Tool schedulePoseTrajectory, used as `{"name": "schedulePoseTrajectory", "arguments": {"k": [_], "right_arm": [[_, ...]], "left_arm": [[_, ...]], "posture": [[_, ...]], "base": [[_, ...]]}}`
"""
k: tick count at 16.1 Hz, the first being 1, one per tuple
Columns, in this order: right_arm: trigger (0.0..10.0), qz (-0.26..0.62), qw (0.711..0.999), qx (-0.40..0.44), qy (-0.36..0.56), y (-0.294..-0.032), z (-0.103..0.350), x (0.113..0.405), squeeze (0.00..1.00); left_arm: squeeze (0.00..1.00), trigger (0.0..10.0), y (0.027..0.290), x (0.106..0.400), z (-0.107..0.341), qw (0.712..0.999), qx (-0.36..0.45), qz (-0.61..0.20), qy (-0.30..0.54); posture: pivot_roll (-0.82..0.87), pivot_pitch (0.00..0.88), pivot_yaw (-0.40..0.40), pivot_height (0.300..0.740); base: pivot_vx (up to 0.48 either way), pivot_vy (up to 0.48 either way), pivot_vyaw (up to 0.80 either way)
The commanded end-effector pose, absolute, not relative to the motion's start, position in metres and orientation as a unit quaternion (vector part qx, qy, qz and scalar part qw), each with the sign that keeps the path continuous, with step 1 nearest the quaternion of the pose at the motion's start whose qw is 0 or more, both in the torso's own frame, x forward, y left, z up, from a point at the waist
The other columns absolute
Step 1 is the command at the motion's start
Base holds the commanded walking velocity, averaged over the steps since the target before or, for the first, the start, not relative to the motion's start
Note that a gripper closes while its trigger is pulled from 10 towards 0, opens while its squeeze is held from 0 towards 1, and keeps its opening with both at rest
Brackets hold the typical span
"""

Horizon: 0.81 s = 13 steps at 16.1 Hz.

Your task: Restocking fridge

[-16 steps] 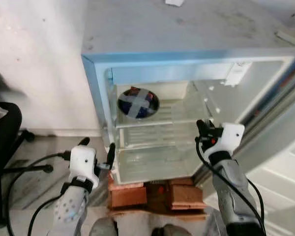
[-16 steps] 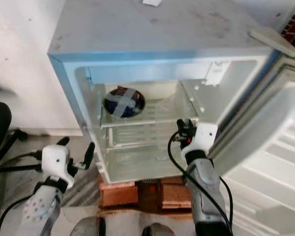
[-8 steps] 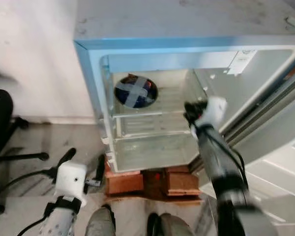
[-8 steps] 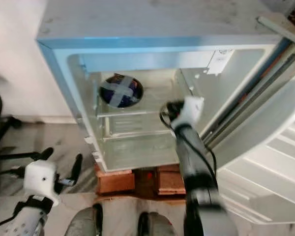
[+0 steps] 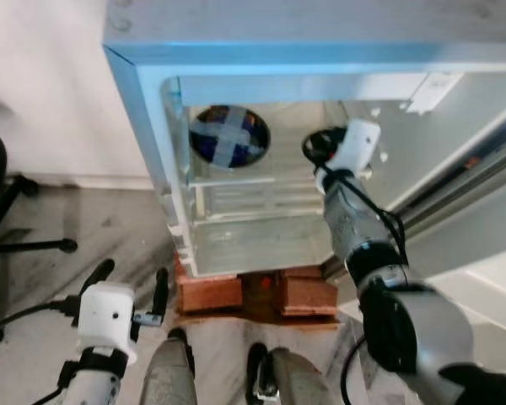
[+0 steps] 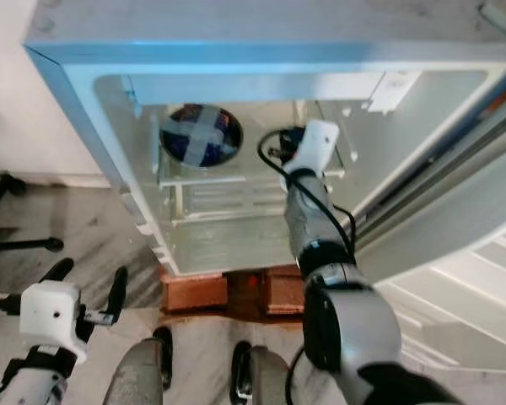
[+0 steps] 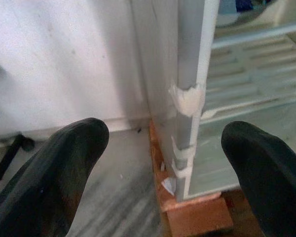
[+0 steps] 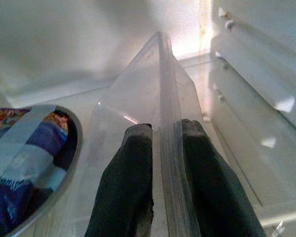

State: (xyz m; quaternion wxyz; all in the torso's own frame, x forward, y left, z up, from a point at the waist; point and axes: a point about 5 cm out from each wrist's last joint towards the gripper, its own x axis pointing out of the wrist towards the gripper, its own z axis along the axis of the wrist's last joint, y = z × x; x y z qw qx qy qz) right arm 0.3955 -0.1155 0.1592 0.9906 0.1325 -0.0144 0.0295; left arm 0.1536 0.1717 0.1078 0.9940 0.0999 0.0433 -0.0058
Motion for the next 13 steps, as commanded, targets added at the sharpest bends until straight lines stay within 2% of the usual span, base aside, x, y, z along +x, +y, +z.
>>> {"name": "schedulePoseTrajectory", "arguments": {"k": [1,3,6,12,13], "right_arm": [[10.0,0.026,0.99,0.132,0.036,-0.114,0.135,0.389,1.0],[10.0,0.045,0.994,0.101,0.022,-0.104,0.144,0.393,1.0],[10.0,0.049,0.997,0.066,0.004,-0.102,0.151,0.394,1.0],[10.0,0.021,0.994,-0.062,-0.082,-0.118,0.174,0.398,1.0],[10.0,0.02,0.994,-0.062,-0.086,-0.118,0.176,0.398,1.0]], "left_arm": [[0.0,10.0,0.172,0.15,0.108,0.994,0.1,-0.003,0.053],[0.0,10.0,0.171,0.151,0.109,0.994,0.098,0.001,0.057],[0.0,10.0,0.171,0.152,0.108,0.994,0.094,0.0,0.061],[0.0,10.0,0.169,0.162,0.11,0.994,0.092,-0.003,0.053],[0.0,10.0,0.169,0.162,0.11,0.994,0.092,-0.003,0.054]], "posture": [[0.4,0.354,-0.116,0.74],[0.4,0.354,-0.116,0.74],[0.39,0.349,-0.112,0.74],[0.37,0.329,-0.114,0.74],[0.37,0.329,-0.114,0.74]], "base": [[0.0,0.0,0.0],[0.0,0.0,0.0],[0.0,0.0,0.0],[0.0,0.0,0.0],[0.0,0.0,0.0]]}}
